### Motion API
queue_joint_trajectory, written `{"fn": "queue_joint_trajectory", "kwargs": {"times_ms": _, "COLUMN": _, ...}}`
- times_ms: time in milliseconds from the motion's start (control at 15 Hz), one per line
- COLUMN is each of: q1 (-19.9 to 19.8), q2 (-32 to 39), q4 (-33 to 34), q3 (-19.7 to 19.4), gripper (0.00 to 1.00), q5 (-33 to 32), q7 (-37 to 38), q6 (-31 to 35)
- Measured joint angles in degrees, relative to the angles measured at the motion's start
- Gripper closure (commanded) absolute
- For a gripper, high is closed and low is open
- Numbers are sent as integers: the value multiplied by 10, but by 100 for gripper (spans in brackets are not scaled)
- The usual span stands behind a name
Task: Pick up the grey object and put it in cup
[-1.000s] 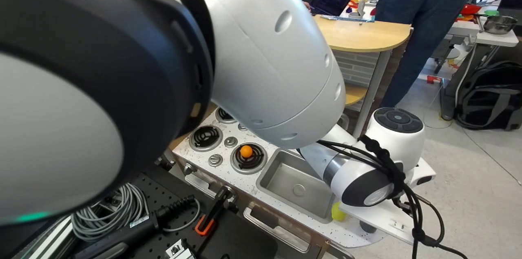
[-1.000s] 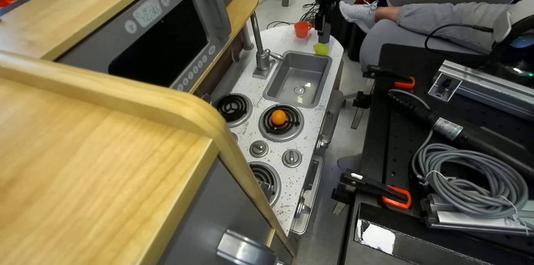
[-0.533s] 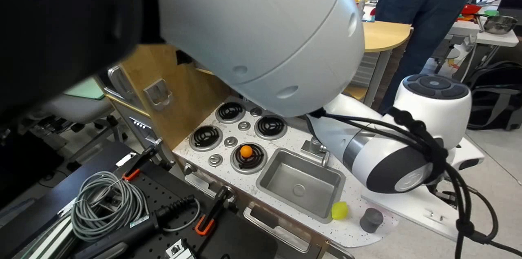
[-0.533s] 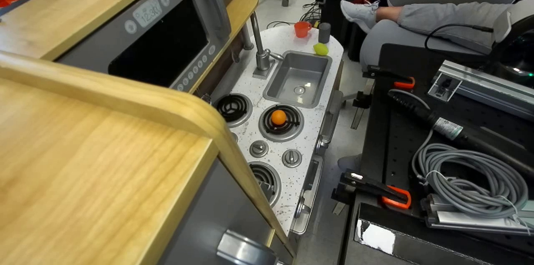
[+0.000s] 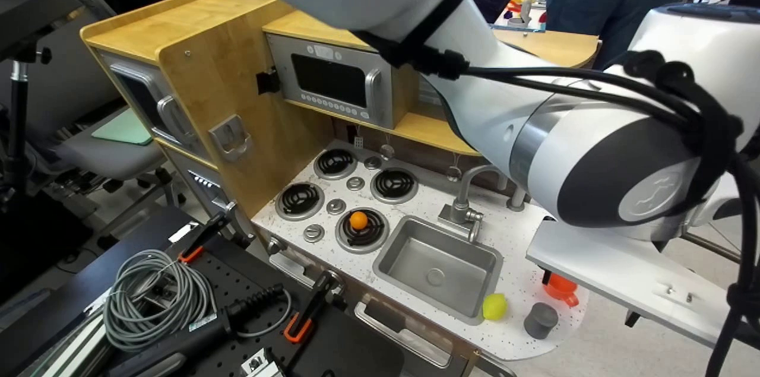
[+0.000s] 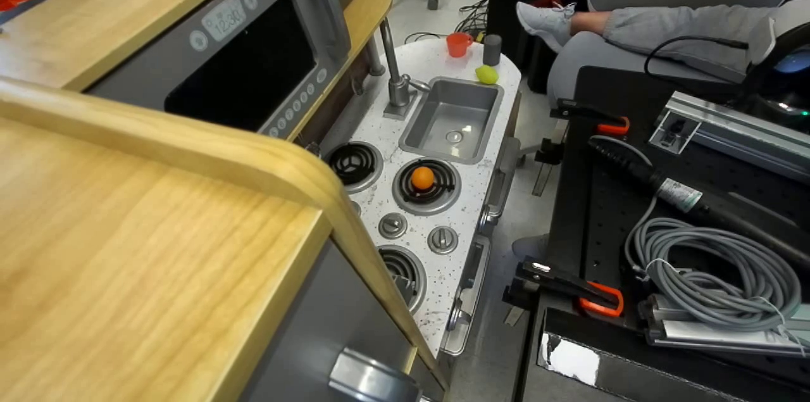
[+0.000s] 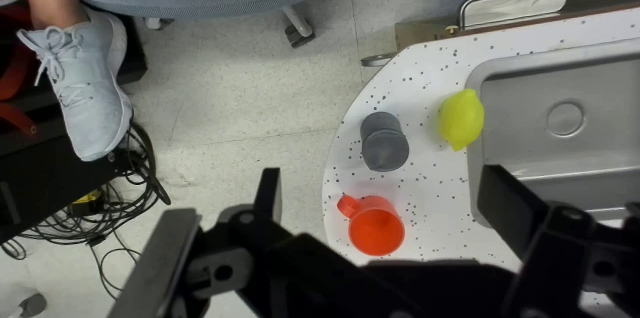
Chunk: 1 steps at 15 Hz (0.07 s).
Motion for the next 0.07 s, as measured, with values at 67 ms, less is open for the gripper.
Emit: {"fn": "queue_joint_trajectory", "kwargs": {"times_ms": 67, "q1": 0, "q2": -5, "q4": -6, "q3": 0, "gripper": 0, "q5": 0, "q7": 0, "q6": 0}}
